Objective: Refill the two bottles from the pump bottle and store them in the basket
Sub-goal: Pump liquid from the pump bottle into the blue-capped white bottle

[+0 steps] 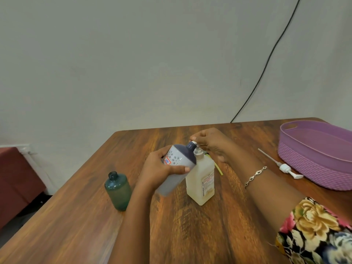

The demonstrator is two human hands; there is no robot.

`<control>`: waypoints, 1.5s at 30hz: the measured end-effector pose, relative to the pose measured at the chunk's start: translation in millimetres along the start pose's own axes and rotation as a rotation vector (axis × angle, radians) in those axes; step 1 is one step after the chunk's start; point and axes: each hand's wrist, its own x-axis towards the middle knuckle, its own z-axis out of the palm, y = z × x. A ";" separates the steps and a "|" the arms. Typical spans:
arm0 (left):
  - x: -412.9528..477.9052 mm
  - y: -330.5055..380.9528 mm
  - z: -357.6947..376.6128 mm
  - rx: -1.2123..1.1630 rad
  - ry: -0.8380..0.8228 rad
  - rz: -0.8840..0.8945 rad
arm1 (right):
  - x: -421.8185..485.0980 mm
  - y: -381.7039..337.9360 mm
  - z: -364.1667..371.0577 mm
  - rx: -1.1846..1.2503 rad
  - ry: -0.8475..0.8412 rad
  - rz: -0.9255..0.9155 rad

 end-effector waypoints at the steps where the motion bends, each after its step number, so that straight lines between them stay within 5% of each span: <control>1: -0.8 -1.3 1.5 -0.001 -0.009 -0.003 | -0.9 2.2 -0.4 0.003 -0.008 0.006; 45: 1.1 2.9 -0.1 -0.008 0.004 -0.022 | 0.5 2.5 6.0 0.019 0.033 -0.014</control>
